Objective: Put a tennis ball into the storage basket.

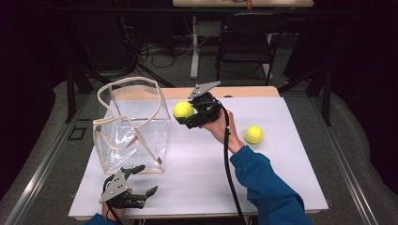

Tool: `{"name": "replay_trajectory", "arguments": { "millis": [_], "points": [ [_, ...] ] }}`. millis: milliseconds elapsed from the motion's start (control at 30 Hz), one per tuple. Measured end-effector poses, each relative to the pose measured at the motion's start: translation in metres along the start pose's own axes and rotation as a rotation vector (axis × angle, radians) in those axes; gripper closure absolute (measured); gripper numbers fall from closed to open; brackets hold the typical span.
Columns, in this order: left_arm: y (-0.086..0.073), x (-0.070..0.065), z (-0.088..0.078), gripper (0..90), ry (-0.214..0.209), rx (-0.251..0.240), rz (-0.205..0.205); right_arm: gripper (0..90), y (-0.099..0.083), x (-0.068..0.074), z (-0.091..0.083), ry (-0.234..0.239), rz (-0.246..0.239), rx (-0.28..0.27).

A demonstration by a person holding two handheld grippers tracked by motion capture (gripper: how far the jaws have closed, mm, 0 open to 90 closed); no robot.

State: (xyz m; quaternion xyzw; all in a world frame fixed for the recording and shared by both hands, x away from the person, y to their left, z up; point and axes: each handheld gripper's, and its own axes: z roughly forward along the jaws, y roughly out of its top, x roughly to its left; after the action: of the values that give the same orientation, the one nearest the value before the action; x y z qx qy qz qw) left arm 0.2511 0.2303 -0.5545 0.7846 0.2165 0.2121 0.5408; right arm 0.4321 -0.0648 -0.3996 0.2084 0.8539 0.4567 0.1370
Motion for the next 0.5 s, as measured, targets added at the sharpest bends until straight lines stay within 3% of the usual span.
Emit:
{"name": "replay_trajectory", "arguments": {
  "millis": [500],
  "points": [
    [0.000, -0.001, 0.001, 15.8, 0.000, 0.005, 0.002, 25.9, 0.012, -0.001, 0.002, 0.004, -0.017, -0.011]
  ]
}}
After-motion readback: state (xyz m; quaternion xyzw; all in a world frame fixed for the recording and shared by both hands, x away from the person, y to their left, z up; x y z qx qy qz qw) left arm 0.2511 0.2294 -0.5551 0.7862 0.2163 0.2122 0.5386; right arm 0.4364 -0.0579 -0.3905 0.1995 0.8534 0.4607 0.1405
